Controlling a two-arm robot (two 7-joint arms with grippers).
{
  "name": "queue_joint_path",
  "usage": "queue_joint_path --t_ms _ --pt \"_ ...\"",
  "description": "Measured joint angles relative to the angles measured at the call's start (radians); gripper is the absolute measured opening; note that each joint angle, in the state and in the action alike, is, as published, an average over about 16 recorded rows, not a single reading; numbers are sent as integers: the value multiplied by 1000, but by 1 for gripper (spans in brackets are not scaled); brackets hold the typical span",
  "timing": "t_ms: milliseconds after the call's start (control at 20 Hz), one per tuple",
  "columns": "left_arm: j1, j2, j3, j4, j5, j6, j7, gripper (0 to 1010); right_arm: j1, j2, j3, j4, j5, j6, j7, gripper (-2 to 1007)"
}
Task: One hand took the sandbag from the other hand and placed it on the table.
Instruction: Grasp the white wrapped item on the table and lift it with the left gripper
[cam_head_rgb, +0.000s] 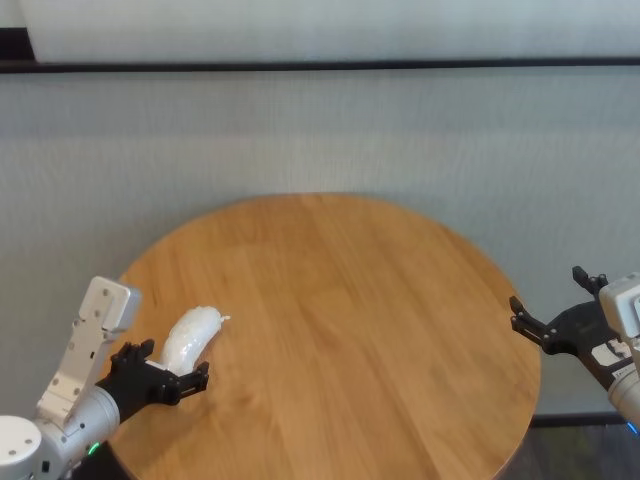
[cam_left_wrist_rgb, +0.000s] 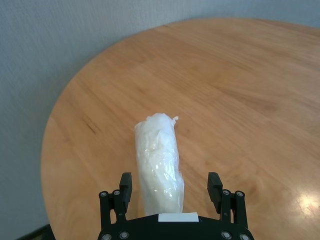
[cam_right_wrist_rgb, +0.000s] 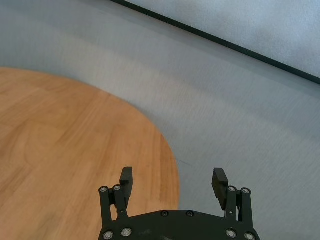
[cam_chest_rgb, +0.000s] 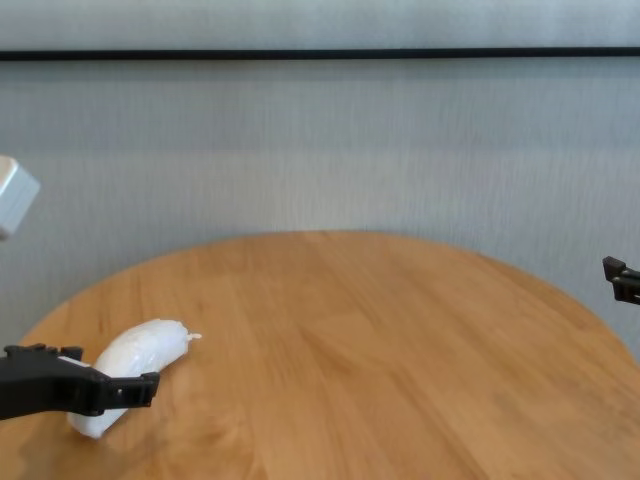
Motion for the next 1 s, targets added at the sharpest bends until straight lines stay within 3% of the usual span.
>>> queue_joint_path --t_ms 1000 --pt "0 -28 -26 47 48 16 -15 1000 0 0 0 0 0 0 0 1001"
